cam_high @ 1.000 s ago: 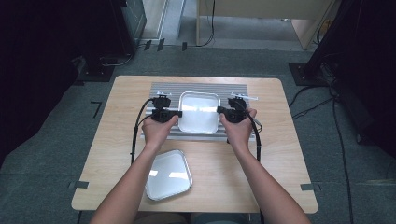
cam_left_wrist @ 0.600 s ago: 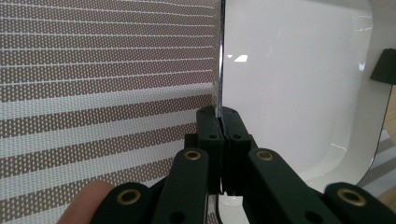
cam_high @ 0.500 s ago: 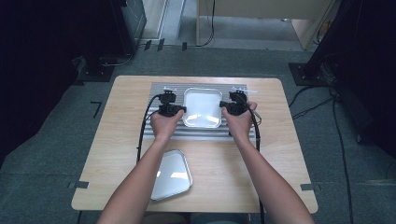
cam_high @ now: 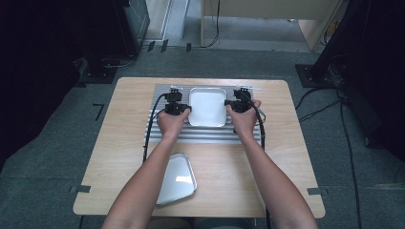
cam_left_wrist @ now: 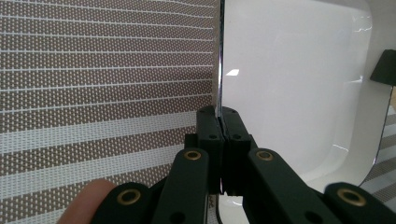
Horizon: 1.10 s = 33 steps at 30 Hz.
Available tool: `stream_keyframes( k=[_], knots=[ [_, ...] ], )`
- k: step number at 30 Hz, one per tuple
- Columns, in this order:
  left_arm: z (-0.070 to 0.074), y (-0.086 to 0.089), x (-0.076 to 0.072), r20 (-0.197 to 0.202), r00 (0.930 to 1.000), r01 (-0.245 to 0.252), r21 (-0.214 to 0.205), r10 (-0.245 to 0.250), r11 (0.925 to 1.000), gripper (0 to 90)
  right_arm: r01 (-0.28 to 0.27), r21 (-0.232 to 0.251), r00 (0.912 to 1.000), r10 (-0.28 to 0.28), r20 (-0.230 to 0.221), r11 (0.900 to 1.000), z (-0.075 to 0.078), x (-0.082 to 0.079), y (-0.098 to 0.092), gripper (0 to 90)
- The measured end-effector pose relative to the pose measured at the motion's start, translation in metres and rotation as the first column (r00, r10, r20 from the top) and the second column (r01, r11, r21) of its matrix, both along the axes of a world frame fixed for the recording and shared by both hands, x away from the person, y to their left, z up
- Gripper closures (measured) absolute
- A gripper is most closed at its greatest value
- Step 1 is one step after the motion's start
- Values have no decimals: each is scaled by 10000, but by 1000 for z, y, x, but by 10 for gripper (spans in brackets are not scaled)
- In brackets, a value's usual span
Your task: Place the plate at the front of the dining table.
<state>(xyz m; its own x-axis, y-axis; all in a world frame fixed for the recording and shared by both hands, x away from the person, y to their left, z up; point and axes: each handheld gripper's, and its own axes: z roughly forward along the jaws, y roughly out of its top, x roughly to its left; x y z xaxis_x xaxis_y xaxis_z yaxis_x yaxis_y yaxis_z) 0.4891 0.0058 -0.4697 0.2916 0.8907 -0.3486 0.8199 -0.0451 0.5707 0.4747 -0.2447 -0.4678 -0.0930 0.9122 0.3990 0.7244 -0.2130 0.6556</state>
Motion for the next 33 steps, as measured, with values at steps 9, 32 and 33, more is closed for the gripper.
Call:
stream_keyframes(
  k=[9, 32, 33],
  knots=[
    [-9, 9, 8, -352, 9991, -237, 136, 241, 9996, 893, 62, 36, 9996, -61, -290, 10000, -13, 12, 11, 898],
    [-23, 12, 18, -307, 9989, -326, 641, 346, 9974, 860, 528, -232, 9983, -533, -215, 9983, -42, 22, 27, 864],
    [-24, 12, 18, -283, 9991, -310, 699, 331, 9971, 858, 530, -238, 9984, -535, -206, 9983, -42, 22, 27, 862]
  ],
)
